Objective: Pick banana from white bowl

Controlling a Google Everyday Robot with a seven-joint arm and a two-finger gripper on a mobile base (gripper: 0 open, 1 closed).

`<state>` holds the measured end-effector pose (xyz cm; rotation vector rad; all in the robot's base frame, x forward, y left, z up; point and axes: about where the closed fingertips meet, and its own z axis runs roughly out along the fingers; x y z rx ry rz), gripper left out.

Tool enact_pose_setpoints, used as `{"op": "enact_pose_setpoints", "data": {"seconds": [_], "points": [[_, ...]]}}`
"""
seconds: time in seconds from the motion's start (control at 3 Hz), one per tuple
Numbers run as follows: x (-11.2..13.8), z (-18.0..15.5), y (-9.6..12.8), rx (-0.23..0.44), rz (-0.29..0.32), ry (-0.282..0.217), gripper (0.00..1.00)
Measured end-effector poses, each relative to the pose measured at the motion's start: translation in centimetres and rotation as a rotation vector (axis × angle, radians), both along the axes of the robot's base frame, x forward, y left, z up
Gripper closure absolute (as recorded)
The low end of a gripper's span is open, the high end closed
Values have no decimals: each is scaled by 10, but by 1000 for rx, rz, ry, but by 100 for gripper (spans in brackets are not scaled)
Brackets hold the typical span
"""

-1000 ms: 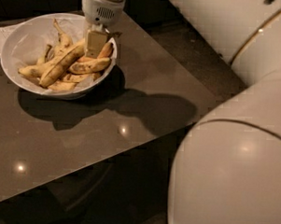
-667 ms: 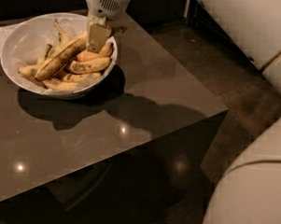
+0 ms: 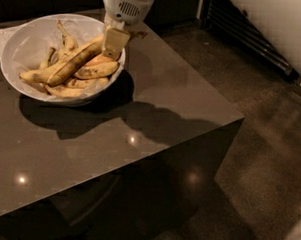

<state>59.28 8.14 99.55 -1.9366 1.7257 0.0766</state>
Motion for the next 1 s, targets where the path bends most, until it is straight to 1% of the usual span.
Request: {"op": "enact_pose_setpoints", "data": {"seconds": [0.33, 0.67, 1.0], "points": [[-15, 8, -38, 33, -117, -37, 100], [-28, 8, -74, 65, -230, -48, 100], [-35, 1, -108, 71, -315, -64, 100]]}}
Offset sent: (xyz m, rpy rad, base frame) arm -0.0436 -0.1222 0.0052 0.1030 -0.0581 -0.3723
